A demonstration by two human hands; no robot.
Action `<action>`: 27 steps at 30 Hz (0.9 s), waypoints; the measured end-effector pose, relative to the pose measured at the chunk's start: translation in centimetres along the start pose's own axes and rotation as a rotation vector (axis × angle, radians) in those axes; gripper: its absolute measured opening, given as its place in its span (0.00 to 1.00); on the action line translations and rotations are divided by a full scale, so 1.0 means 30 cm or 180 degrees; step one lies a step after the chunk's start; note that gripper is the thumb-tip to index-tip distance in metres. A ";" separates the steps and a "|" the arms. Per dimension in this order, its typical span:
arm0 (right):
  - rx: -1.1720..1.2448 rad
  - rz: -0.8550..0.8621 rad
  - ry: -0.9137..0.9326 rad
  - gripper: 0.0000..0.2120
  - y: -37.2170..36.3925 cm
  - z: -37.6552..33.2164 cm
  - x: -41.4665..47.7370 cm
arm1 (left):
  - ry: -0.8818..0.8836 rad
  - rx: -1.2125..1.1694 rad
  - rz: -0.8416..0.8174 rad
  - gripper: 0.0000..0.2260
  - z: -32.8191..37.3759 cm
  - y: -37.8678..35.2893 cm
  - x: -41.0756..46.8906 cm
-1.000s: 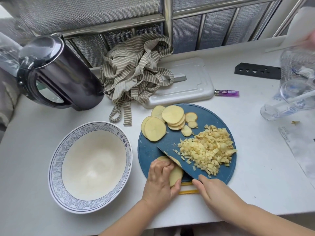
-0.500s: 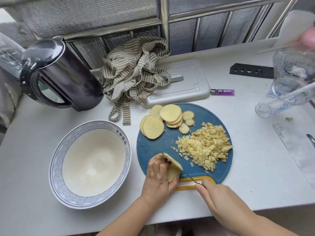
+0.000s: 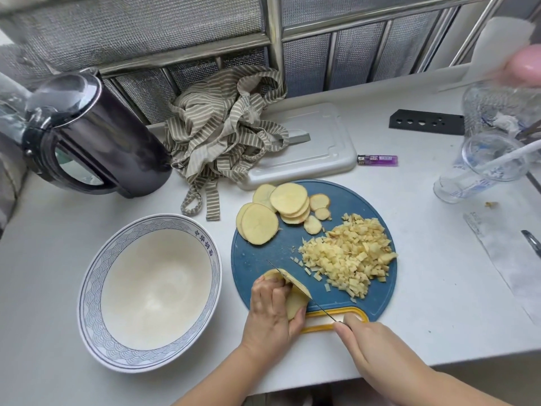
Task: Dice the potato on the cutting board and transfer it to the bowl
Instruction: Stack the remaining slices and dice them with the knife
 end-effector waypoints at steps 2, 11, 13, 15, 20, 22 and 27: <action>-0.0027 -0.0053 0.0029 0.40 0.003 0.000 0.003 | -0.0019 0.0016 -0.0002 0.18 -0.002 -0.003 -0.001; 0.0043 -0.0227 0.0117 0.33 0.002 -0.008 0.033 | -0.0059 -0.0016 -0.0033 0.17 -0.016 -0.019 -0.010; 0.0127 -0.0260 0.0141 0.23 0.000 -0.015 0.062 | -0.0048 -0.0014 -0.0047 0.17 -0.016 -0.020 -0.011; 0.0162 -0.0235 0.0184 0.21 -0.001 -0.019 0.085 | -0.0074 -0.0017 -0.0054 0.16 -0.014 -0.016 -0.009; 0.0196 -0.0139 0.0135 0.33 -0.044 -0.003 0.112 | -0.0125 0.0075 -0.0055 0.17 -0.013 -0.013 -0.002; 0.0168 -0.0152 0.0114 0.33 -0.049 -0.009 0.122 | -0.0131 0.0053 -0.0051 0.17 -0.013 -0.010 -0.004; 0.0229 -0.0149 0.0068 0.19 -0.033 -0.025 0.115 | -0.0217 0.0075 0.0007 0.18 -0.013 -0.010 0.000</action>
Point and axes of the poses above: each hand's wrist, its own x-axis towards the middle knuckle, its own y-axis out of the back of the hand, z = x × y, the point moved 1 cm from there along x, towards the middle knuckle, and after that the axes turned 4 degrees about z, right-handed, at the moved point
